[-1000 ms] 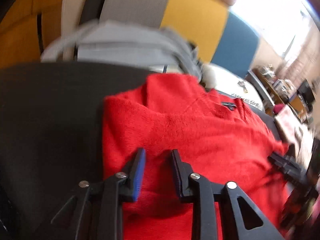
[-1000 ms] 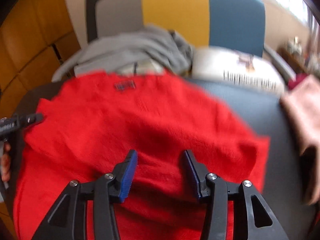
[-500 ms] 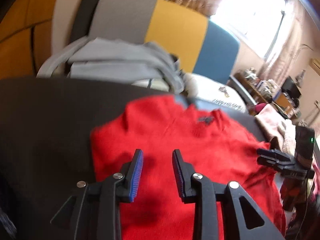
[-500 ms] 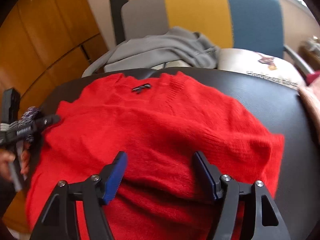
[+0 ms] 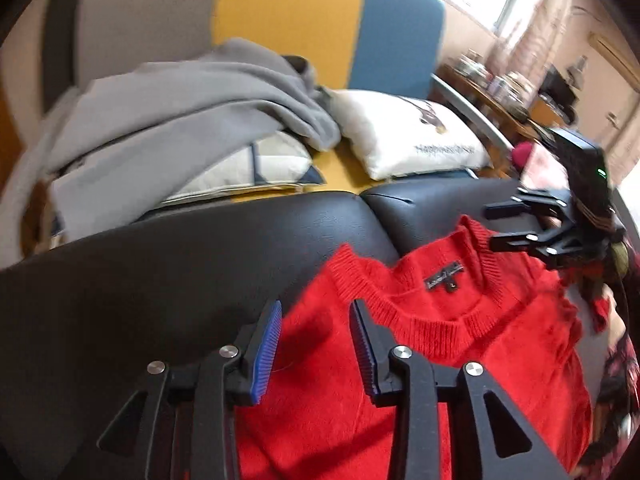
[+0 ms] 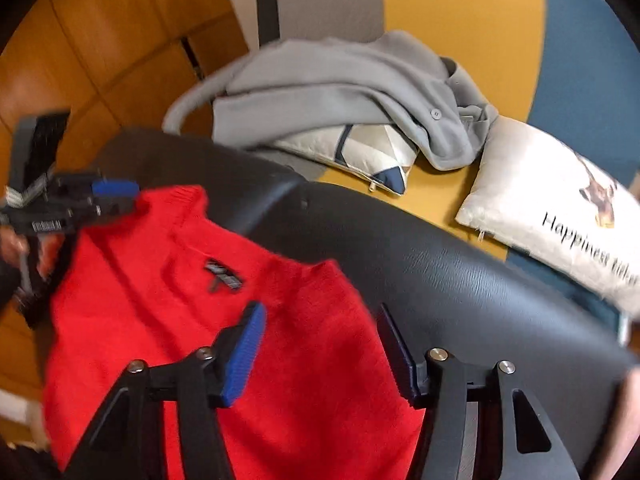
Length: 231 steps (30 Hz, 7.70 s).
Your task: Fold clothes
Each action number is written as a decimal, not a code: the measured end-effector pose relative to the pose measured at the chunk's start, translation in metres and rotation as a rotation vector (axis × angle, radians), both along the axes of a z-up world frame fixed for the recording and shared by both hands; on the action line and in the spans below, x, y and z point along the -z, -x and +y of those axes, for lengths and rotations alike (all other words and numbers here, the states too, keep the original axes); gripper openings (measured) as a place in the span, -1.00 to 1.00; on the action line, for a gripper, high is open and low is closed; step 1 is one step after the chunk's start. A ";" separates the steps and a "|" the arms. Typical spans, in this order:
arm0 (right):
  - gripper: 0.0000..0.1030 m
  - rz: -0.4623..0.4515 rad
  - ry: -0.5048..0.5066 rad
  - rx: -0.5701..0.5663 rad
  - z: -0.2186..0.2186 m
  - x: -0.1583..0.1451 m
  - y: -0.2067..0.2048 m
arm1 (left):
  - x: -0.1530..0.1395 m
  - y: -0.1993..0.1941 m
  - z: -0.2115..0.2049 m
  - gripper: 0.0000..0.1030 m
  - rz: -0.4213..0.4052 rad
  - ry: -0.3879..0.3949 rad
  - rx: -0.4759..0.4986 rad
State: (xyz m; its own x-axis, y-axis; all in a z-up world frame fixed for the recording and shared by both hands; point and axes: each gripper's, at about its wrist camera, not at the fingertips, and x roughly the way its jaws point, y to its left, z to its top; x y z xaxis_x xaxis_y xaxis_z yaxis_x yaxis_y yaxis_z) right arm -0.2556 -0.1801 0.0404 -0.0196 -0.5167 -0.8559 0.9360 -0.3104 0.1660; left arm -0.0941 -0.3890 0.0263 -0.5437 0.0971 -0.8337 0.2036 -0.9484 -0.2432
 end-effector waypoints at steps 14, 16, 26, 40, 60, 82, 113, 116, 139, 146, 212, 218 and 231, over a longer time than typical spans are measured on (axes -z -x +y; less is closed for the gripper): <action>-0.78 0.043 -0.087 -0.073 -0.023 0.000 -0.001 | -0.008 0.029 0.020 -0.88 0.016 -0.047 0.087; -0.78 0.055 -0.047 -0.056 -0.017 -0.013 -0.005 | -0.026 0.014 0.027 -0.88 0.087 -0.044 0.085; -0.79 0.076 0.144 0.025 0.053 -0.067 -0.059 | -0.065 -0.081 0.068 -0.88 0.252 -0.001 0.035; -0.58 -0.008 0.129 0.093 0.133 -0.028 -0.138 | -0.011 -0.176 0.084 -0.80 0.152 -0.063 -0.076; -0.25 0.103 0.224 0.194 0.112 0.015 -0.133 | 0.026 -0.115 0.105 -0.65 0.233 0.022 -0.304; 1.00 -0.394 0.606 0.464 0.182 -0.010 -0.055 | -0.038 -0.048 0.115 -0.59 0.329 -0.030 -0.192; 1.00 -0.350 0.487 0.521 0.152 -0.044 -0.028 | -0.029 -0.075 0.147 -0.55 0.369 -0.153 -0.160; 1.00 -0.255 0.403 0.433 0.111 -0.041 -0.057 | -0.034 -0.113 0.085 -0.53 0.356 -0.144 -0.292; 1.00 0.190 0.165 0.253 0.062 0.020 -0.124 | 0.021 -0.090 -0.049 -0.53 0.175 -0.540 -0.418; 1.00 0.197 0.164 0.253 0.060 0.020 -0.125 | 0.027 -0.079 -0.058 -0.61 0.175 -0.534 -0.460; 1.00 -0.623 0.449 0.414 0.369 0.036 -0.275 | 0.044 -0.369 0.190 -0.44 0.144 -0.306 -0.342; 1.00 -0.555 0.432 0.362 0.350 0.036 -0.297 | 0.045 -0.388 0.208 -0.39 0.125 -0.309 -0.295; 0.13 -0.426 0.390 0.392 0.358 0.041 -0.301 | 0.041 -0.386 0.247 -0.35 0.036 -0.162 -0.280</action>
State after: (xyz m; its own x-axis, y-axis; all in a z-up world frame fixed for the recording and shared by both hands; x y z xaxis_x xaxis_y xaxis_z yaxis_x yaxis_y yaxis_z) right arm 0.0454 0.1781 -0.0002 0.0286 -0.8114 -0.5837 0.5953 -0.4553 0.6620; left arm 0.2921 -0.1424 -0.0143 -0.5971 0.0697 -0.7991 0.4395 -0.8050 -0.3986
